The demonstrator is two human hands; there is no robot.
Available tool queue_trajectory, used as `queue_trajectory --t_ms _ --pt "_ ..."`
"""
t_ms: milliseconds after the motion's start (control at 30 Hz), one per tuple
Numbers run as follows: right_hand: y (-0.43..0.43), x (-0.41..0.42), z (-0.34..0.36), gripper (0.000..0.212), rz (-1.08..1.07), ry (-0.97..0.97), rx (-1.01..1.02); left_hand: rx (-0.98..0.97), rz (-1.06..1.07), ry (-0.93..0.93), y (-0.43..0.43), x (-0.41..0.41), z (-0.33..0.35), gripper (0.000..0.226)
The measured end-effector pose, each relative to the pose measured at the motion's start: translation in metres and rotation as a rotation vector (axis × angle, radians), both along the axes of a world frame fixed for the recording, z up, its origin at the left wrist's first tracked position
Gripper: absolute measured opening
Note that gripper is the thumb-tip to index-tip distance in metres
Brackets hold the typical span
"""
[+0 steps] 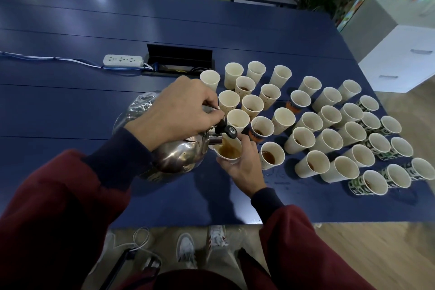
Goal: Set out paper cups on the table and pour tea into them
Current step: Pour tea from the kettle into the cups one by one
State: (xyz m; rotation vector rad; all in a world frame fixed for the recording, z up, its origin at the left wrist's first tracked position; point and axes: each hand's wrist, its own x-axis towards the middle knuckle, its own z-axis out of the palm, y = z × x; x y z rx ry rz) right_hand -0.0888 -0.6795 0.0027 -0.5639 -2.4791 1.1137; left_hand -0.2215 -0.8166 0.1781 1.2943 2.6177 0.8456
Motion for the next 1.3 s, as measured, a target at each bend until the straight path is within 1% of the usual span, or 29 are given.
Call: queue_trajectory --t_ms 100,233,333,400,533,667,767,833,933,1000,1067,1133,1167,1233,1300 --pt "0.002 0.000 -0.003 0.059 -0.026 0.002 -0.021 0.033 0.008 -0.046 0.001 -0.001 0.000 0.024" --pt "0.007 -0.001 -0.005 0.056 -0.092 -0.017 -0.056 0.097 0.036 -0.088 0.001 -0.003 -0.003 0.015" --pt "0.012 -0.002 -0.009 0.055 -0.108 -0.033 -0.006 0.162 0.099 -0.156 -0.001 -0.006 -0.008 0.014" --pt "0.017 -0.005 -0.011 0.054 -0.103 -0.075 0.024 0.191 0.136 -0.182 0.000 -0.007 -0.009 0.013" --pt "0.027 -0.011 -0.013 0.047 -0.090 -0.144 0.086 0.198 0.179 -0.188 0.004 -0.009 -0.007 0.013" --pt "0.036 -0.017 -0.014 0.044 -0.061 -0.254 0.115 0.205 0.217 -0.182 0.008 -0.012 -0.004 0.011" --pt "0.042 -0.018 -0.016 0.048 -0.014 -0.358 0.146 0.213 0.243 -0.180 0.010 -0.015 -0.002 0.011" --pt "0.046 -0.017 -0.015 0.055 0.013 -0.417 0.152 0.215 0.261 -0.180 0.012 -0.017 -0.001 0.014" --pt "0.055 -0.017 -0.010 0.068 0.047 -0.405 0.158 0.219 0.285 -0.183 0.017 -0.019 0.000 0.016" --pt "0.063 -0.022 -0.003 0.066 0.052 -0.337 0.191 0.224 0.308 -0.201 0.020 -0.021 0.001 0.015" --pt "0.074 -0.030 0.006 0.054 0.053 -0.263 0.236 0.230 0.337 -0.208 0.024 -0.022 0.002 0.014" --pt "0.087 -0.043 0.009 0.047 0.058 -0.227 0.352 0.237 0.366 -0.205 0.028 -0.024 0.004 0.013" --pt "0.093 -0.050 0.011 0.049 0.071 -0.239 0.415 0.240 0.377 -0.202 0.029 -0.025 0.005 0.013" --pt "0.102 -0.065 0.014 0.048 0.130 -0.327 0.517 0.243 0.407 -0.189 0.031 -0.028 0.004 0.014" --pt "0.106 -0.075 0.013 0.054 0.193 -0.404 0.588 0.240 0.423 -0.168 0.030 -0.029 0.003 0.014"
